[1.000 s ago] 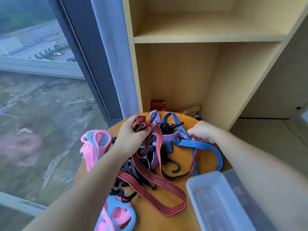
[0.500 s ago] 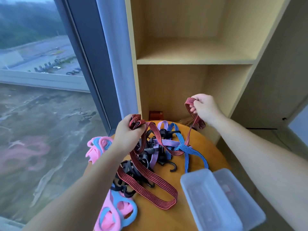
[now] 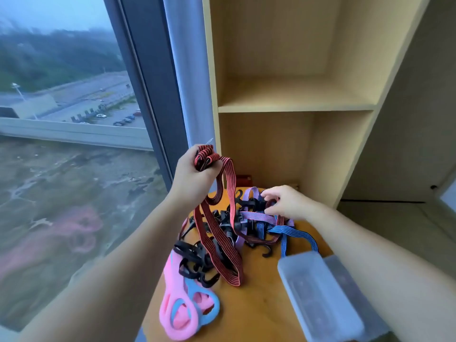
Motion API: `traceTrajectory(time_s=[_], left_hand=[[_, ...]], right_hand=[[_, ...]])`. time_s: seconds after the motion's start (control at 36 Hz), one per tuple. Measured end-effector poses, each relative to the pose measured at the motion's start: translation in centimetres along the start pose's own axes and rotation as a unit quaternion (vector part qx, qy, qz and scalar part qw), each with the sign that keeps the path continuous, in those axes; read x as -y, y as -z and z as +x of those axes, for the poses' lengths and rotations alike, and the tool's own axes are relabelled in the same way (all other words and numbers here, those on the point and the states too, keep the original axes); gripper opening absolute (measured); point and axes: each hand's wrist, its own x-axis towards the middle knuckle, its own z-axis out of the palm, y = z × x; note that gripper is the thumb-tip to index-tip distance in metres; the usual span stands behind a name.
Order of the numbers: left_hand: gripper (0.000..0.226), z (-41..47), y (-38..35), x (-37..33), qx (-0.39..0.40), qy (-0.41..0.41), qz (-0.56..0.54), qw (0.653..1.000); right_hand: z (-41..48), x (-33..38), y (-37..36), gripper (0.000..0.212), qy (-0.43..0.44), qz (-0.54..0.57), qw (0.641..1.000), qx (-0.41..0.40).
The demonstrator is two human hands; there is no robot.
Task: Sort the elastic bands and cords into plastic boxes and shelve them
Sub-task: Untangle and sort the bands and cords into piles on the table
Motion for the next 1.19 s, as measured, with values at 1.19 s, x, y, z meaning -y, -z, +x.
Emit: traceTrajectory(time_s=[1.19], left_hand=[[0.042, -4.3, -1.4, -4.2, 0.154, 0.109, 0.020, 0.982]], right_hand=[[-7.4, 15.8, 5.4, 0.029, 0.200, 0.161, 0.952, -0.167]])
